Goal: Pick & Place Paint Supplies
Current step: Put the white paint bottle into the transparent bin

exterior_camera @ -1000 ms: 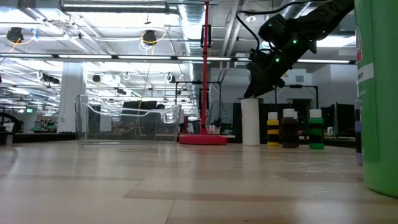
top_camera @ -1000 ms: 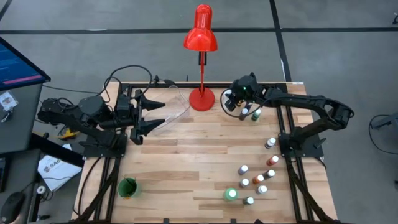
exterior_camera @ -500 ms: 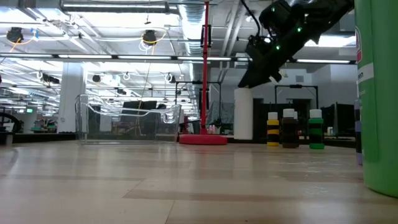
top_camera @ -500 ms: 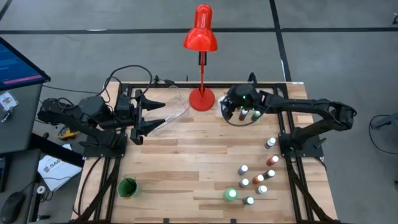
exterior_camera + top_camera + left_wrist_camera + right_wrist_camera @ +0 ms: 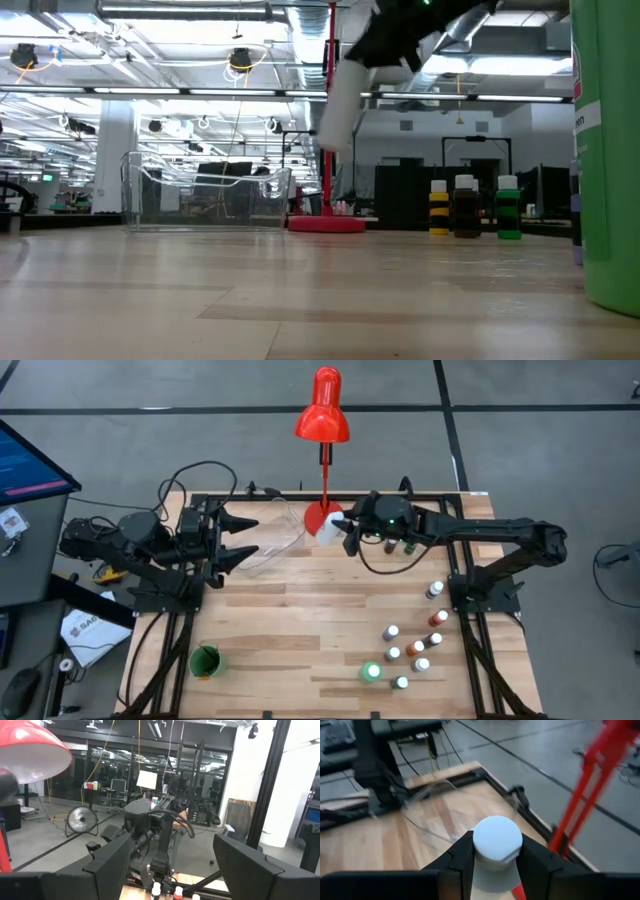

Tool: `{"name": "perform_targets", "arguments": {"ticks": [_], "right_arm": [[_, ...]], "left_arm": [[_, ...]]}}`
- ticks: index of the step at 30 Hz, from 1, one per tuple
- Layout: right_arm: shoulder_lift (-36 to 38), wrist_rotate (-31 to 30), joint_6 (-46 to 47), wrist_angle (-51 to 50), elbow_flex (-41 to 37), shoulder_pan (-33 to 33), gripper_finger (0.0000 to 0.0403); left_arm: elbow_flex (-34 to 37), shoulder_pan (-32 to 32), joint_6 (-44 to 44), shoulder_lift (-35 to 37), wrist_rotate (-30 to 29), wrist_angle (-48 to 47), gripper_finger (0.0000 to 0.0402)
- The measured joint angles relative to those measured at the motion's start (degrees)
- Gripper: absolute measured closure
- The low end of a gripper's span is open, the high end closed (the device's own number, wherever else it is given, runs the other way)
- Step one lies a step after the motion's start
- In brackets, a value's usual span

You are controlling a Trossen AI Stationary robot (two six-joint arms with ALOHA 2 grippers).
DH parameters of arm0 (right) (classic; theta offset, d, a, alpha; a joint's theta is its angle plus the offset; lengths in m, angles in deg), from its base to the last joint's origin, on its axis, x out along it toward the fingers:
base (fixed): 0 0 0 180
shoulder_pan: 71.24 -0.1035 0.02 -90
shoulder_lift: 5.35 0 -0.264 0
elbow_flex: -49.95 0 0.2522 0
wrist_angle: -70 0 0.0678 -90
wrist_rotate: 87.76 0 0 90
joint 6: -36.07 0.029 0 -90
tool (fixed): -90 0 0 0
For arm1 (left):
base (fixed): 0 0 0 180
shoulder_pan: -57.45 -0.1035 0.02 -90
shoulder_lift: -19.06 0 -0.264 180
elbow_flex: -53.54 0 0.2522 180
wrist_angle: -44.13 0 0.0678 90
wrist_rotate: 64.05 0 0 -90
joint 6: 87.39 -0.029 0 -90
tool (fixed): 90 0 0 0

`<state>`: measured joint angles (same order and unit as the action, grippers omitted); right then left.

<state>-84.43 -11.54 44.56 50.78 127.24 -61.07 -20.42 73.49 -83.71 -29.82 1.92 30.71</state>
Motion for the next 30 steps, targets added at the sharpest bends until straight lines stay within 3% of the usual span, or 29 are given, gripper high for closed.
{"name": "perform_targets", "arguments": {"ticks": [8, 18, 30], "right_arm": [[-11.26, -0.17, -4.66, -2.31, 14.87, -2.35, 0.0291], [-27.40, -0.04, -11.12, -5.73, 32.77, -0.75, 0.0290], [-34.87, 0.38, -11.66, -5.88, 35.82, 2.03, 0.0290]], "left_arm": [[0.00, 0.00, 0.02, 2.57, 0.00, 0.01, 0.0128], [0.00, 0.02, 0.04, 5.44, 0.02, -1.16, 0.0128], [0.00, 0.02, 0.13, 6.18, 0.04, -2.06, 0.0128]]}}
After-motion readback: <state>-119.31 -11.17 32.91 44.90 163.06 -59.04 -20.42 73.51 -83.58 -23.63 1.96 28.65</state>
